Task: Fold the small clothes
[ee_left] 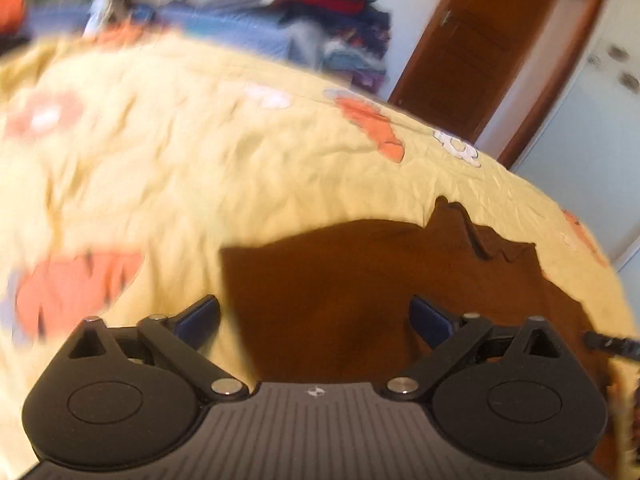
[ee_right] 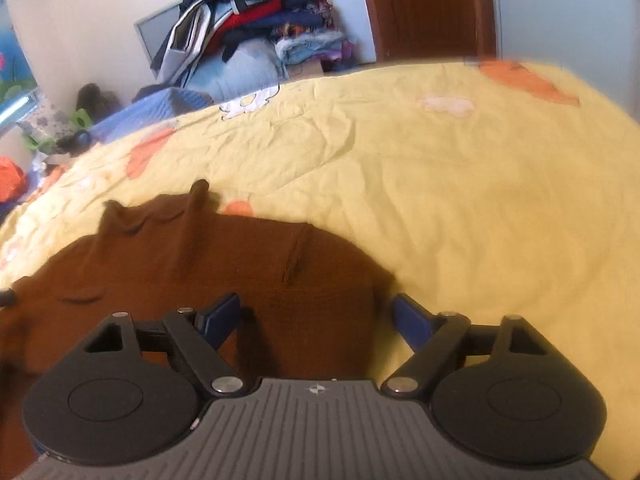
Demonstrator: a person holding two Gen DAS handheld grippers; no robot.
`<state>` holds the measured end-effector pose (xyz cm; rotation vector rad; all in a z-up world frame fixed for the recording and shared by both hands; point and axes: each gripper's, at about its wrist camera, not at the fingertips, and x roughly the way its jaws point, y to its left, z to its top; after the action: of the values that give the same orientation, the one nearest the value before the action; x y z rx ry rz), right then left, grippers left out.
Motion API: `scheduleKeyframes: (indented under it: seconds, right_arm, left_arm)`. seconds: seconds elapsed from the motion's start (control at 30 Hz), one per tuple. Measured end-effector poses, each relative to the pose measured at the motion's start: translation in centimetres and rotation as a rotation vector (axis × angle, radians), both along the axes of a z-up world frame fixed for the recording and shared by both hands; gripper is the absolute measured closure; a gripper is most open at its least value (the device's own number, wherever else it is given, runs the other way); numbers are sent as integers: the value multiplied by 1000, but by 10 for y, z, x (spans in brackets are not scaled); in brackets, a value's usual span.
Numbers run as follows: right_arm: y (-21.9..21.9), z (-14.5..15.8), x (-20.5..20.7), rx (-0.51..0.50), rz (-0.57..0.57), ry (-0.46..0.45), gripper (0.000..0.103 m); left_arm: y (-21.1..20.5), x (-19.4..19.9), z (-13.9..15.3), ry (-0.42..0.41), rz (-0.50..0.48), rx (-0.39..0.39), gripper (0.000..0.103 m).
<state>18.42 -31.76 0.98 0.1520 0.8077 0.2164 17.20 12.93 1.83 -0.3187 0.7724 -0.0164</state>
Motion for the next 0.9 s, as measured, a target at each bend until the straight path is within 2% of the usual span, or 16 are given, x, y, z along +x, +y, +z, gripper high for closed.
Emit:
scheduleKeyframes:
  seconds: [0.03,0.07,0.1,0.17,0.23,0.27,0.33,0.37,0.4,0.47,0.53,0.6,0.73,0.77,0.83,0.9]
  right_arm:
    - [4,1,1,-4,9,-5,35]
    - [9,2,1,-16,31,-11,73]
    - [12,3,2,-37,54,-5,80]
    - [0,6,4,-35,65,-18,84]
    - [-14,2,1,-44,36,-31,84]
    - [-20,-2,-1,-1,22,-34,83]
    - [-19,-3,-4,14,20,-51,69]
    - [-15,-2,-5,4,23,-54,47]
    - [-14,3,-7,-8,5,-52,24]
    - [-11,19,-21,-25,-43,-123,23]
    - [-4,34,-38,-4,-8,-201,23]
    - [19,37,-44,13,66,-205,23]
    - [80,8,-34,-100,183,-128,23]
    - [89,-4,-32,-141,190,-99,21]
    - [94,-18,-46,-222,218,-180,17]
    - [80,-18,-53,-179,208,-182,17]
  left_arm:
    - [-7,1,1,-6,-6,87,59]
    - [-11,3,3,-4,-19,132,75]
    - [-8,2,4,-11,-15,133,79]
    - [-5,0,1,-2,-29,168,80]
    - [-2,-3,-3,-24,-43,182,80]
    - [-4,-5,-2,-29,-46,197,78]
    - [-7,-5,4,-24,-18,235,70]
    - [-10,-9,9,-28,12,256,59]
    - [-13,-16,16,-41,45,288,53]
    - [-22,-44,37,-131,113,329,35]
    - [-36,-58,46,-207,96,287,21]
    - [-61,-51,42,-186,8,278,20]
    - [-96,-20,0,-31,-111,322,19]
    - [-97,-25,-4,-76,-126,354,19]
    - [-93,-32,-5,-94,-162,379,19]
    - [-87,-40,-1,-89,-175,418,19]
